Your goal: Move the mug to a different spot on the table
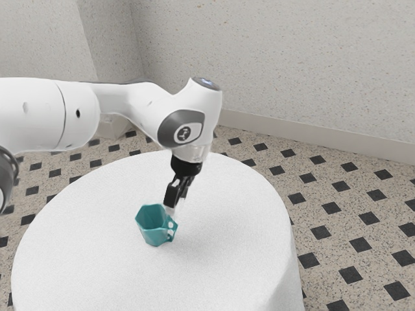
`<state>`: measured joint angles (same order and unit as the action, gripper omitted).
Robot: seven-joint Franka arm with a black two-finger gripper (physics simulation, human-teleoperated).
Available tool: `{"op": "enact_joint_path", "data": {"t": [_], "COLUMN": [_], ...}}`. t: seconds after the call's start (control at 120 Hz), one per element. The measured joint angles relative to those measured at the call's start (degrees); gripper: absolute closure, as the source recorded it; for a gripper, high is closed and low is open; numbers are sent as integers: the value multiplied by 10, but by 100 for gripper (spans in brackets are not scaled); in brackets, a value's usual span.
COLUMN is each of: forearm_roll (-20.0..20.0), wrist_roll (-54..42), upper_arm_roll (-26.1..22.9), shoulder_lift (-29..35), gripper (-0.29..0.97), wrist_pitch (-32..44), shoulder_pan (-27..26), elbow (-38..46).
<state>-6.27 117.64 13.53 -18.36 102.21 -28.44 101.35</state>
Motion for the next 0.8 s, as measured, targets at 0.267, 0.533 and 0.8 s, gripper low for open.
{"op": "enact_joint_path", "data": {"t": [0.267, 0.533, 0.8], "forearm_roll": [15, 17, 57], "wrist_roll": [-91, -360, -666], "upper_arm_roll": [3, 15, 29], "shoulder_lift": [20, 27, 59], "gripper": [4, 2, 2], "wrist_pitch": [3, 3, -8], "shoulder_pan": [17, 24, 74], "elbow": [-13, -44, -121]}}
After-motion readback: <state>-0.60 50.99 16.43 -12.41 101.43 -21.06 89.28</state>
